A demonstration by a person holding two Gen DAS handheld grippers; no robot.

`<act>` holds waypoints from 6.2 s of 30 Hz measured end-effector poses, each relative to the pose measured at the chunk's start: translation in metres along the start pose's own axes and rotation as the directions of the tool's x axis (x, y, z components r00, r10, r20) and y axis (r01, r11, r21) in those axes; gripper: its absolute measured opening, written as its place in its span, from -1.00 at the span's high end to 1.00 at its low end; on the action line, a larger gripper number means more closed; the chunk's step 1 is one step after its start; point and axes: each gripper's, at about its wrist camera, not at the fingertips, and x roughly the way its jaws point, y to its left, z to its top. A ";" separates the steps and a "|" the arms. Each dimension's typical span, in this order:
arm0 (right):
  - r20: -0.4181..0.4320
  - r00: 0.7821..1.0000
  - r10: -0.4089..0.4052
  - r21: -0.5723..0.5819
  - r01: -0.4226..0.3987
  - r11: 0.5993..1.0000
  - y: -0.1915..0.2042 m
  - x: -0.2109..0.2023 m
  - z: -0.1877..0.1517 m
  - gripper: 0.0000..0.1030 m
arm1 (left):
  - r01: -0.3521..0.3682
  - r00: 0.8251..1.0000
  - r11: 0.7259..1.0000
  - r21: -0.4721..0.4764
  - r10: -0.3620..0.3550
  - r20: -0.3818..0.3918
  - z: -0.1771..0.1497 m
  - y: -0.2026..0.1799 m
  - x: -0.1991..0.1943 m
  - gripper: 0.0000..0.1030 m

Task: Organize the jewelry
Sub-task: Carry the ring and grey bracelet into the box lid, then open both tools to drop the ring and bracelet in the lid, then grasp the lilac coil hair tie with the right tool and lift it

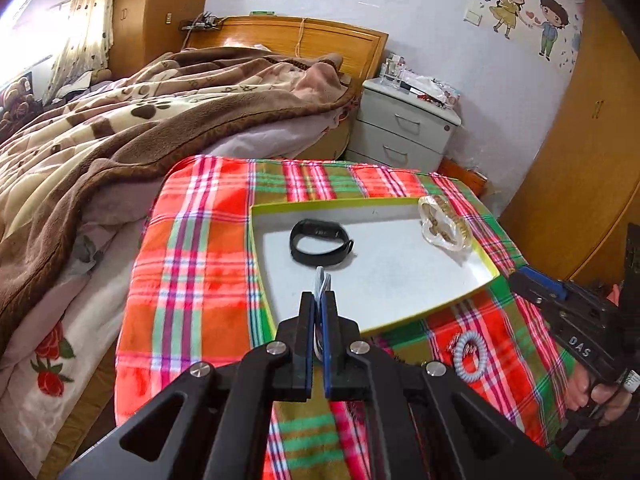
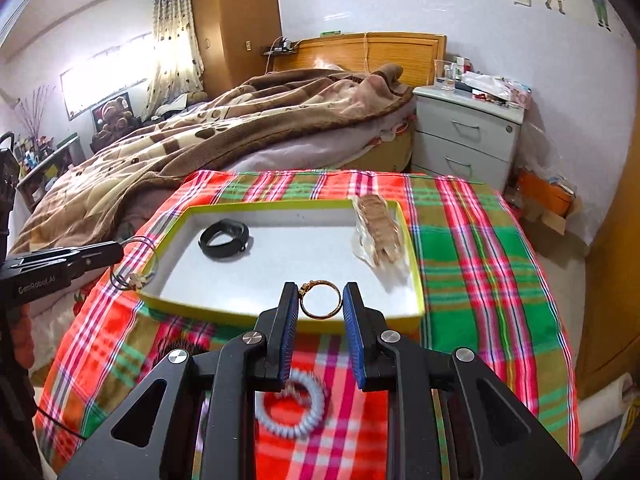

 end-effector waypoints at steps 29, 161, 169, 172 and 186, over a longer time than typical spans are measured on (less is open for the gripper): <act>-0.206 0.979 0.009 -0.075 -0.025 0.997 0.013 0.139 0.061 0.54 | 0.026 0.994 0.998 -0.063 -0.032 -0.104 0.025 0.013 0.080 0.94; -0.076 0.995 0.057 0.159 -0.044 0.986 0.011 -0.034 -0.080 0.81 | 0.067 0.969 0.987 0.148 -0.029 -0.245 -0.048 -0.030 0.054 0.17; -0.063 0.994 0.086 0.179 -0.073 0.981 0.004 -0.031 -0.076 0.81 | 0.058 0.967 0.970 0.238 0.005 -0.254 -0.055 -0.040 0.049 0.14; -0.057 0.994 0.098 0.180 -0.086 0.980 0.003 -0.030 -0.075 0.81 | 0.028 0.963 0.967 0.252 0.042 -0.265 -0.059 -0.040 0.045 0.11; -0.041 0.990 0.132 0.193 -0.121 0.974 -0.003 -0.024 -0.074 0.81 | -0.048 0.964 0.933 0.358 0.137 -0.228 -0.051 -0.053 0.062 0.04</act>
